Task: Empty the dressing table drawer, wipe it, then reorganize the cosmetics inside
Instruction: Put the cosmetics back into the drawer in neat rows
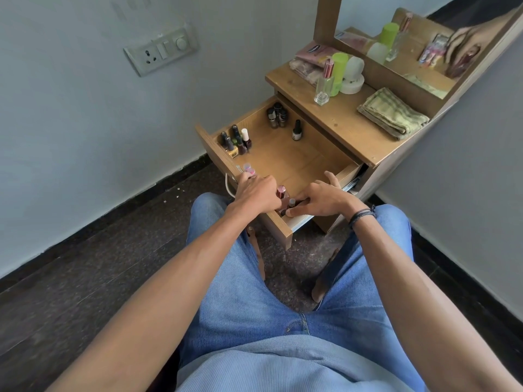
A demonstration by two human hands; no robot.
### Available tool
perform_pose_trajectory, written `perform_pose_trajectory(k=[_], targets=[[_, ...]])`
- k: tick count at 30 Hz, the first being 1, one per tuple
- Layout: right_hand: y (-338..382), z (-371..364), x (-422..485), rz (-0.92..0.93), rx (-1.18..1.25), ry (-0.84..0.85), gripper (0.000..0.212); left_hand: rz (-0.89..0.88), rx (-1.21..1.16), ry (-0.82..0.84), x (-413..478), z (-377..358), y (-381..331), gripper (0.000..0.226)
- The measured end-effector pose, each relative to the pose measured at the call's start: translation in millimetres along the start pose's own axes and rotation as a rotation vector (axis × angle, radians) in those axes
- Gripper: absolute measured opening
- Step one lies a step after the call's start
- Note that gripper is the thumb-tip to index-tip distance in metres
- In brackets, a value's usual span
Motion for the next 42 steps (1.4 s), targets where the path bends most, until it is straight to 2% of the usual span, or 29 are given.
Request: perform_pose_trajectory(k=[4,7,11,18,27,42], targets=[[0.8,1.2,-1.7,0.018,0.014,-0.012,0.041,-0.020,-0.027,0.114,-0.2,-1.9,3.3,0.025],[0.0,1.1,-1.3,0.029,0.047,-0.020,0.040,-0.030,-0.055,0.156,-1.1,-2.7,5.2,0.034],[-3.3,0.5,0.4,0.029,0.090,-0.036,0.045,-0.026,-0.085,0.209,-0.9,-3.6,5.6,0.032],[-4.2,0.1,1.7,0.048,0.144,-0.051,0.048,-0.023,-0.097,0.248,-11.5,-1.1,0.4,0.040],[-0.3,4.7,-2.8,0.046,0.138,-0.092,0.035,-0.022,-0.063,0.279,-12.3,-3.4,0.4,0.052],[0.7,5.7,-2.7,0.062,0.156,-0.070,0.036,-0.030,-0.099,0.295,-10.6,-5.8,1.5,0.052]])
Point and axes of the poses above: each hand's wrist, its own x-axis towards the middle knuckle, its own z-axis out of the back of the hand, y = z × x, the point moved 8 cm from there along x, towards the middle knuckle, and after that the axes turned 5 degrees about x, right-handed, at the moved point
